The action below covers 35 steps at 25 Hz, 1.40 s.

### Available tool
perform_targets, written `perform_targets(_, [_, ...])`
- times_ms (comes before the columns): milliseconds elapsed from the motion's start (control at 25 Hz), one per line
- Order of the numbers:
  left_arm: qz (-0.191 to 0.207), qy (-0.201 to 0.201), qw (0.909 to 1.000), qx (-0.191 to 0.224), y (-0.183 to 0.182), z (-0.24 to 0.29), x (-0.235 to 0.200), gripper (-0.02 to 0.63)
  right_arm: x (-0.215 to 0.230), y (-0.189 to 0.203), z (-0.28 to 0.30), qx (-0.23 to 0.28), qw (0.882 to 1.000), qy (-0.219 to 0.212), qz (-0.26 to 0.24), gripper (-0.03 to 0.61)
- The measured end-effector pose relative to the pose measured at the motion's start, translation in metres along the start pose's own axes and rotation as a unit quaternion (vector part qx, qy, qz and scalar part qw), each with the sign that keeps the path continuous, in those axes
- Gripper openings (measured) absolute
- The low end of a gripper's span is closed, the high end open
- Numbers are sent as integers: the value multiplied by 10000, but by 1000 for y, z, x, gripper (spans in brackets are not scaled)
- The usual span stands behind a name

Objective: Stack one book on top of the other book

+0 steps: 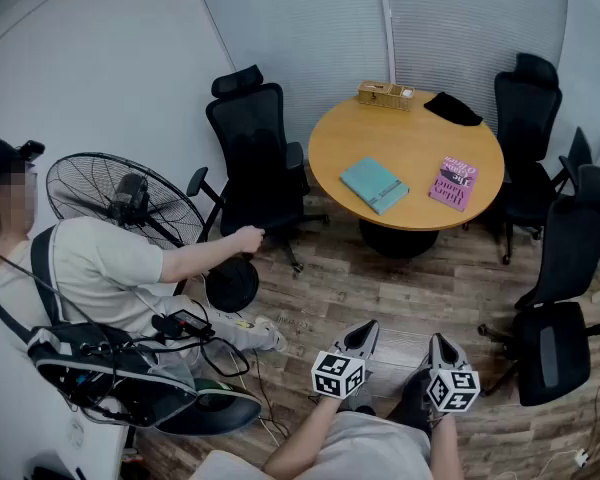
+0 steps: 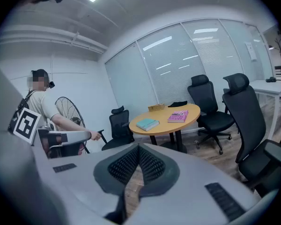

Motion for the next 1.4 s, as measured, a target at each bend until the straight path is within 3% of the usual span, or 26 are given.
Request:
perform_targets(560, [-228,-201,9995,1,-10,7,-31,28,-1,-1,25,-144,9999,-79,21,17])
perform_targets(680, [-300,-270,9992,14,-16,21,-37,28,11,-10,36,-114,9996,-186,179,17])
perform_targets(1400, [-90,-911,9958,36,-86,151,-70,28,113,-102,156,-115,9969,-772,-55,17])
Point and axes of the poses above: the fingertips, and each gripper's own axes: z forward along the fingers, x to its right, y out of its underside, the point moved 5 cm from there along -z, backward along the fingers, and after that the axes turned 2 degrees about -z, right-handed, at the moved point
